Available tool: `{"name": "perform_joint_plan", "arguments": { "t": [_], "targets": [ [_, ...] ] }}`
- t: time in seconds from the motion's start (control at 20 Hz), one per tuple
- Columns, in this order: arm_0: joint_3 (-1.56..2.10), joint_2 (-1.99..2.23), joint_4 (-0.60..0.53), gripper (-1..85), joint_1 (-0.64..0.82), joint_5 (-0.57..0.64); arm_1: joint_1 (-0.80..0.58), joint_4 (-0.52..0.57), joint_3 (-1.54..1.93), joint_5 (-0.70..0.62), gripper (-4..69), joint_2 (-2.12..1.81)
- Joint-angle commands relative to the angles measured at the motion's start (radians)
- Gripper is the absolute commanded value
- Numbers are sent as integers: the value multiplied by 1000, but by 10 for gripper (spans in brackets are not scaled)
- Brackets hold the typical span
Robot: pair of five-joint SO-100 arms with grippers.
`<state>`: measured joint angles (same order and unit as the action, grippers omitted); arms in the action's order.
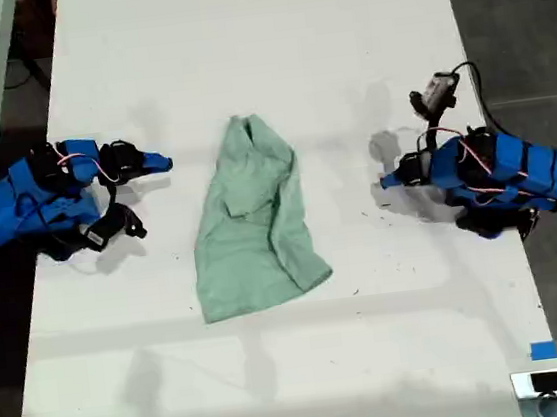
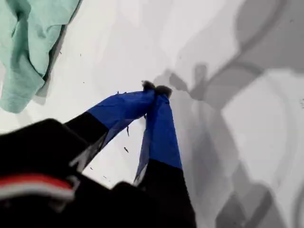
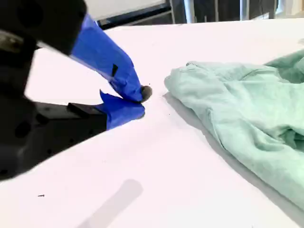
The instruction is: Fold t shirt
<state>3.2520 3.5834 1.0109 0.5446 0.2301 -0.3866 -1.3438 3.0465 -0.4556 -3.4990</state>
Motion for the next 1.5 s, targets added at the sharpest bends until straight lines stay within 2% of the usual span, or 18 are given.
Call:
{"name": "perform_joint_plan", "arguments": {
  "t": [0.0, 0.15, 0.25, 0.35, 0.4, 0.5, 0.55, 0.75, 0.85, 1.05, 1.1, 1.2, 1.45],
  "targets": [
    [41, 12, -17, 10, -98, -20, 6, -9, 52, 9, -5, -12],
    [40, 12, -34, -3, -153, -44, 5, -9, 52, 11, -5, -12],
    [38, 12, -41, -3, -189, -158, 5, -9, 52, 9, -5, -12],
    [-28, 6, 25, -3, -225, -249, 2, -9, 52, 9, -5, -12],
    [-91, -52, 61, -3, -235, -275, -2, -9, 52, 8, -5, -12],
    [-288, -414, 26, -3, -304, -321, -5, -6, 52, 3, -5, -12],
    [-463, -686, 67, -3, -357, -365, -6, -6, 52, 3, -5, -12],
    [-1276, -1491, 442, 11, -621, -561, 0, -9, 52, 11, -5, -12],
    [-1514, -1715, 569, 210, -736, -695, 2, -9, 52, 11, -5, -12],
    [-1592, -1875, 558, 238, -885, -957, 2, -9, 52, 8, -5, -12],
    [-1632, -1921, 558, 237, -910, -991, 2, -9, 52, 8, -5, -12],
    [-1664, -1991, 558, 233, -923, -1032, 0, -9, 52, 8, -5, -12],
    [-1801, -2209, 545, 226, -884, -1037, 0, -9, 52, 8, -5, -12]
  ]
}}
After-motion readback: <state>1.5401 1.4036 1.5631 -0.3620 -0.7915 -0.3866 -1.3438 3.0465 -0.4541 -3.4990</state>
